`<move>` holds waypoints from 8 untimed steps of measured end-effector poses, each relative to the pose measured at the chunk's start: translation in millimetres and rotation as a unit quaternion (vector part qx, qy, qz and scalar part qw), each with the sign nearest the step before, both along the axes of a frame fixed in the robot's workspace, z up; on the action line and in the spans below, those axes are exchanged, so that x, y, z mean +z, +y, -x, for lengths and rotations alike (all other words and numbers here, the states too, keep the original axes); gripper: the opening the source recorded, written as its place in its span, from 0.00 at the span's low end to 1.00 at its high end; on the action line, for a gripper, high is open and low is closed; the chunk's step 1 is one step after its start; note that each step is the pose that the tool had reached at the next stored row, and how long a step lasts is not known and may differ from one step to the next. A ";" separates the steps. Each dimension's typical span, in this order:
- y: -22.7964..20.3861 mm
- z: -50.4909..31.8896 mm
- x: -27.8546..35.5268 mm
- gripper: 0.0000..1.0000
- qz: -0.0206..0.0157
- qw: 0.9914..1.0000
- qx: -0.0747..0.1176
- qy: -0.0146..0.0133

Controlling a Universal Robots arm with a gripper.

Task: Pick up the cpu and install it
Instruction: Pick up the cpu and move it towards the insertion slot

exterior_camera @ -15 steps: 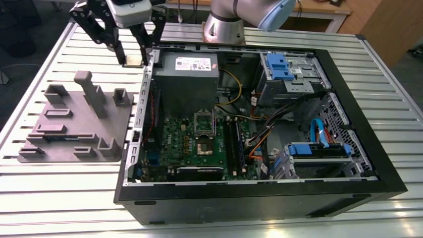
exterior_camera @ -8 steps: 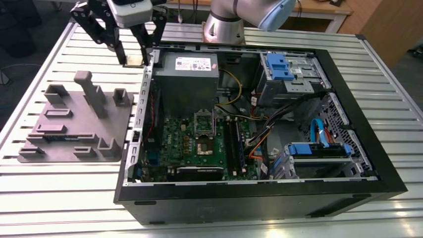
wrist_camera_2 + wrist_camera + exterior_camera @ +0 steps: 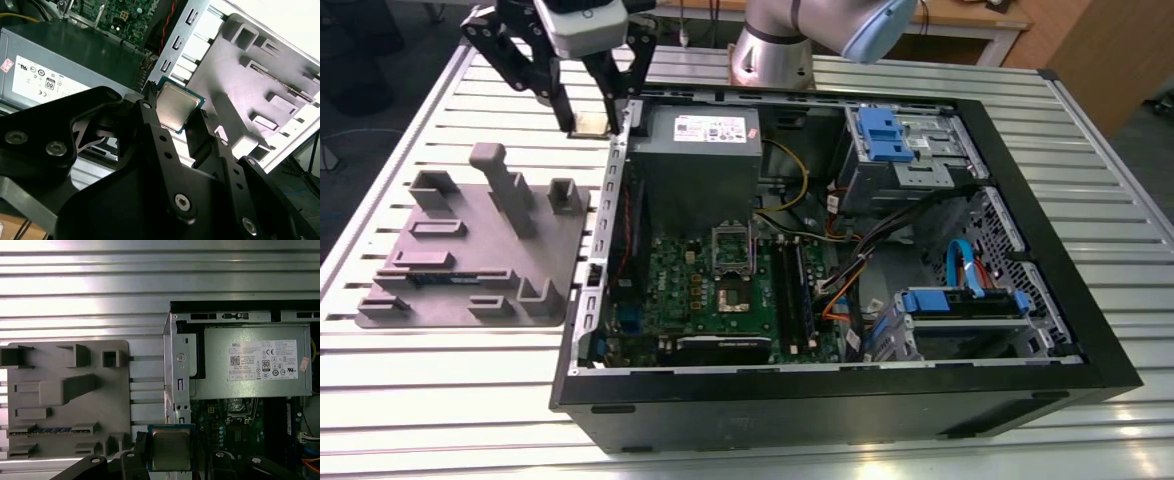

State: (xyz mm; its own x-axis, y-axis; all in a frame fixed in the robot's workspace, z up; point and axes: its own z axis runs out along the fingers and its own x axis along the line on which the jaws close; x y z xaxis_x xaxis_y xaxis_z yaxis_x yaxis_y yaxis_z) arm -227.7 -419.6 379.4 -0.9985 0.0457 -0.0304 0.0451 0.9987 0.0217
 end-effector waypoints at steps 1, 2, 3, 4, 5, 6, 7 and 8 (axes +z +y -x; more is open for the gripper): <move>-1.3 -0.1 0.0 0.47 0.000 1.000 0.000 0.000; -2.5 -0.3 0.0 0.47 0.000 1.000 0.000 0.000; -3.2 -1.2 0.0 0.47 0.000 1.000 0.000 0.000; -3.7 -3.2 -0.1 0.47 0.000 1.000 0.000 0.000; -4.3 -5.8 0.0 0.47 0.000 1.000 0.000 0.000; -4.7 -8.6 0.0 0.47 0.000 1.000 0.000 0.000; -4.8 -11.8 0.0 0.47 0.000 1.000 0.000 0.000; -4.9 -15.1 -0.1 0.47 0.000 1.000 0.000 0.000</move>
